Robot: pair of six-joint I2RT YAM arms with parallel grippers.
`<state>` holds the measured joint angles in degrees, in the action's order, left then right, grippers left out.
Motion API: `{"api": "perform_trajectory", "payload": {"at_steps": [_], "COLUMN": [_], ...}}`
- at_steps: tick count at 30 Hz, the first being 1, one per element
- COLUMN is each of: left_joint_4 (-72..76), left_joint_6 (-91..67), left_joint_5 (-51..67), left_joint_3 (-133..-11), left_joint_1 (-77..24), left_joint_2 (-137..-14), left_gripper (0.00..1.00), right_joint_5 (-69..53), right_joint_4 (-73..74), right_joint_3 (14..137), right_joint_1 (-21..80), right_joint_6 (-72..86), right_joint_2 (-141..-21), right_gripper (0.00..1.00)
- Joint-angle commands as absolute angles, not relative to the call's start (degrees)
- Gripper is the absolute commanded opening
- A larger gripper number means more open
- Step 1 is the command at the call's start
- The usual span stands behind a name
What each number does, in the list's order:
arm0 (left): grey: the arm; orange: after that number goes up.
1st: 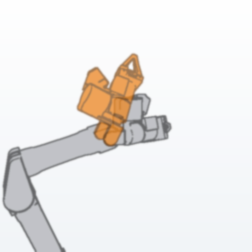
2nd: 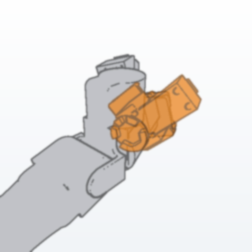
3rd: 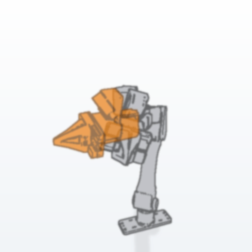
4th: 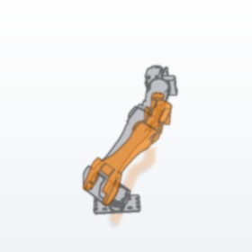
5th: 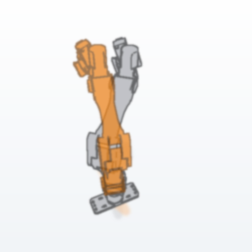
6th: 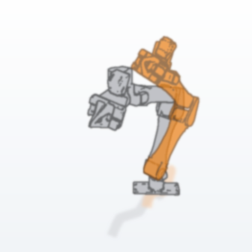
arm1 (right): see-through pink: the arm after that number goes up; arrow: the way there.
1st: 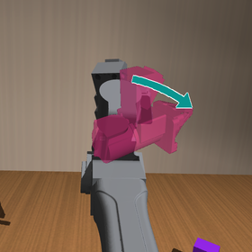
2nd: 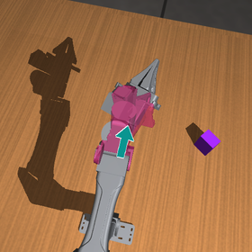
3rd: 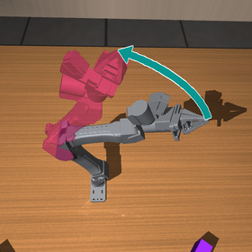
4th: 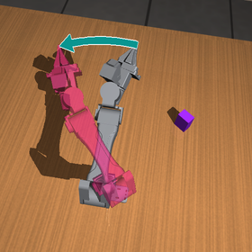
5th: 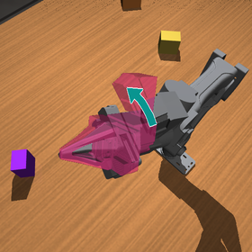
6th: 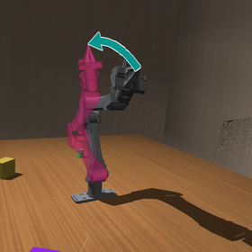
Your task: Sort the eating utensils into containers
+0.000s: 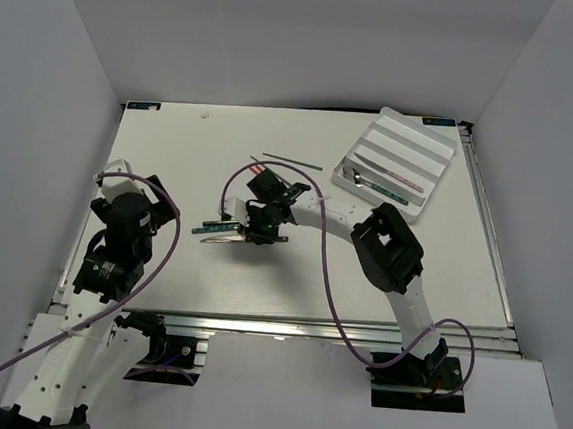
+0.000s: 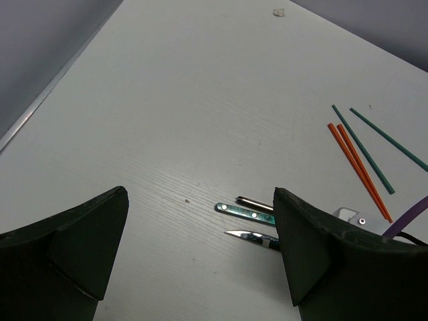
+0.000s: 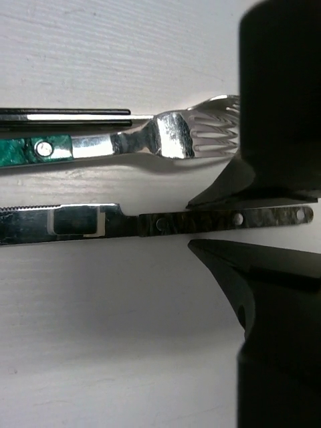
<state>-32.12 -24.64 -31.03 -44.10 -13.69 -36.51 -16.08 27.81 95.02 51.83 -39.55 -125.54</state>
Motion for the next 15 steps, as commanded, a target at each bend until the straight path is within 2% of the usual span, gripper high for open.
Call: {"api": "perform_trajectory", "payload": {"at_steps": [1, 3, 4, 6, 10, 15], "left_joint_4": [-31.73, -31.82, -31.73, -31.82, -31.82, -31.82], "left_joint_6": [-24.35, -24.35, -24.35, -24.35, -24.35, -24.35], "left_joint_5": [-31.29, -31.20, -31.29, -31.29, -31.29, -31.38], "left_joint_3": [-44.03, -44.03, -44.03, -44.03, -44.03, -44.03], "left_joint_1": [-13.80, -13.80, -13.80, -13.80, -13.80, -13.80], "left_joint_2": [-36.03, -35.95, -35.86, -35.86, -35.77, -35.42], "left_gripper": [0.98, 0.98, 0.98, 0.98, 0.98, 0.98], "right_joint_5": [-16.52, -17.22, -17.40, -16.88, -15.73, -16.09], "right_joint_4": [33.92, 34.98, 35.59, 35.60, 32.10, 24.79], "right_joint_3": [93.61, 92.29, 91.68, 90.45, 84.66, 77.00], "right_joint_1": [52.73, 52.91, 53.08, 53.52, 54.75, 52.92], "right_joint_6": [-42.27, -42.80, -42.89, -42.37, -40.87, -40.61], "right_joint_2": [-127.00, -126.48, -126.30, -124.81, -119.11, -103.99], "right_gripper": [0.29, 0.17, 0.07, 0.00, 0.00, 0.00]}}
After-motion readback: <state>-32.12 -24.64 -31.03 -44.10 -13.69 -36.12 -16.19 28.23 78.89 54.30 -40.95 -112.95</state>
